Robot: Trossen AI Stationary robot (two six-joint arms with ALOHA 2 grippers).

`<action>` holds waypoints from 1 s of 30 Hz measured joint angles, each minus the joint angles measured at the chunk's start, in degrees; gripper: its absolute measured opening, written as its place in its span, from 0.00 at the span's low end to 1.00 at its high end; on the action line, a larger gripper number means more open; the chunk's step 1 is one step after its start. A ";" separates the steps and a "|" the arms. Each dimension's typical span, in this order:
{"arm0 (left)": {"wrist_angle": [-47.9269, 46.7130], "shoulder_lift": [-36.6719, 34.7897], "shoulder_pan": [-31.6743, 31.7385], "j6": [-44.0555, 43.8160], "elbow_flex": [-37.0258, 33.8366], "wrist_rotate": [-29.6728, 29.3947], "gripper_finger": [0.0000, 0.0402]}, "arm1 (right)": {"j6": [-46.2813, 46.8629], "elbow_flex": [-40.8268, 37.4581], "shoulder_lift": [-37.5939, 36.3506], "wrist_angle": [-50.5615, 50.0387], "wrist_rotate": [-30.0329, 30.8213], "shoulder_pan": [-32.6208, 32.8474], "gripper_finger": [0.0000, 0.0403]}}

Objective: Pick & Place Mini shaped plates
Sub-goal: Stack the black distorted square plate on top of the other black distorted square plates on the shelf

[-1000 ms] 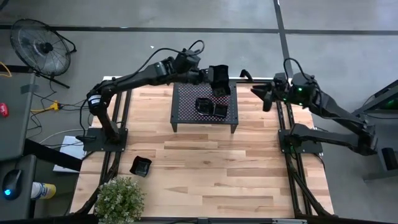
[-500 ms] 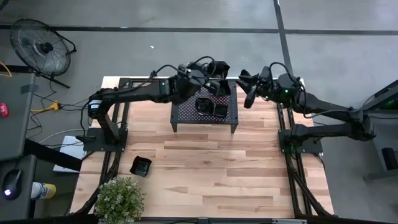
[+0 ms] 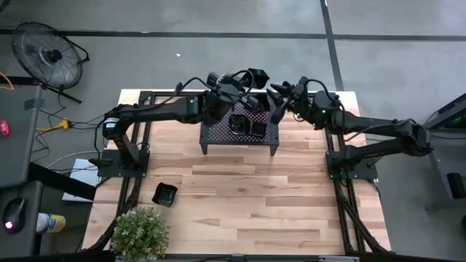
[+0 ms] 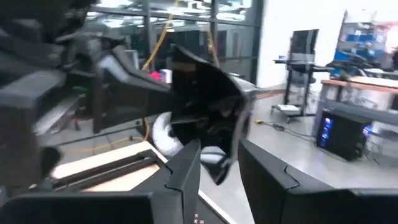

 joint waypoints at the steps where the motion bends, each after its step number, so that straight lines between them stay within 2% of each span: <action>1: 0.01 0.00 0.00 0.03 0.00 0.42 0.00 | 0.50 0.00 0.02 0.09 0.63 -0.04 0.26; 11: 0.03 0.00 0.09 1.56 0.00 1.96 0.00 | 5.14 0.00 1.37 0.64 -0.31 -2.26 0.26; 15: 0.00 0.00 0.09 1.56 0.00 2.63 0.00 | 5.13 0.34 2.99 2.40 -2.25 -2.47 0.26; 24: -0.10 0.00 0.09 1.86 0.00 2.61 0.00 | 5.31 0.94 3.76 3.72 -1.91 -2.47 0.26; 30: -0.19 0.00 0.11 1.94 0.00 2.93 0.00 | 6.24 0.96 3.76 3.69 -2.57 -2.47 0.19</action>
